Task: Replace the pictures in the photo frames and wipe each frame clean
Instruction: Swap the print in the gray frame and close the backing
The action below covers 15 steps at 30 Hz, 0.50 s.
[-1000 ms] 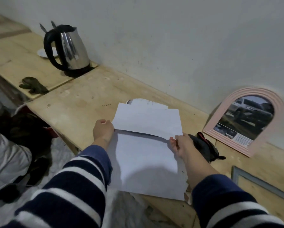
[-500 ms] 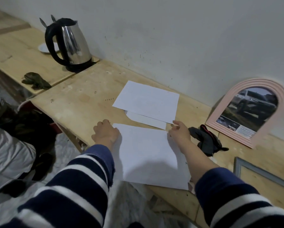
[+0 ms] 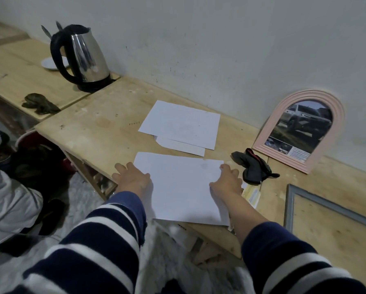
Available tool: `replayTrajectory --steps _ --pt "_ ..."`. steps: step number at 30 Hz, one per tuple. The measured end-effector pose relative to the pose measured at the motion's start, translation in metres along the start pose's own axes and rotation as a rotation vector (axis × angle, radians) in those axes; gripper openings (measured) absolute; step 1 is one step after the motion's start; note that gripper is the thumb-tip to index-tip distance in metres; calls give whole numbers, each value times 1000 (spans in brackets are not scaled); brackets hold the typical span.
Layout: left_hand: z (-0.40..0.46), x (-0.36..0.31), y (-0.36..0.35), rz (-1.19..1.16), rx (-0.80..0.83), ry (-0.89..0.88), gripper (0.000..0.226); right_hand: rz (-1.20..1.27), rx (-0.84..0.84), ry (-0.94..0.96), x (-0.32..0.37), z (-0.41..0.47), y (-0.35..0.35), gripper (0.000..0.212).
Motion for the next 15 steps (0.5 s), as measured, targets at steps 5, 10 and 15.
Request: replayTrajectory --steps 5,10,15 --pt "4 5 12 -402 51 32 47 339 -66 -83 -4 -1 -1 70" --pt "-18 -17 34 -530 8 -198 21 713 -102 -144 -5 -5 12 72" --pt "-39 -44 39 -635 44 -276 18 835 -203 -122 -21 -21 50 37"
Point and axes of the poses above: each hand's wrist, its own z-axis towards the middle knuckle, its own y-axis out of the back of the hand, x = y × z, the point moved 8 cm from there along z, towards the middle knuckle, and after that the axes turned 14 degrees about y, right-handed, at the moved point
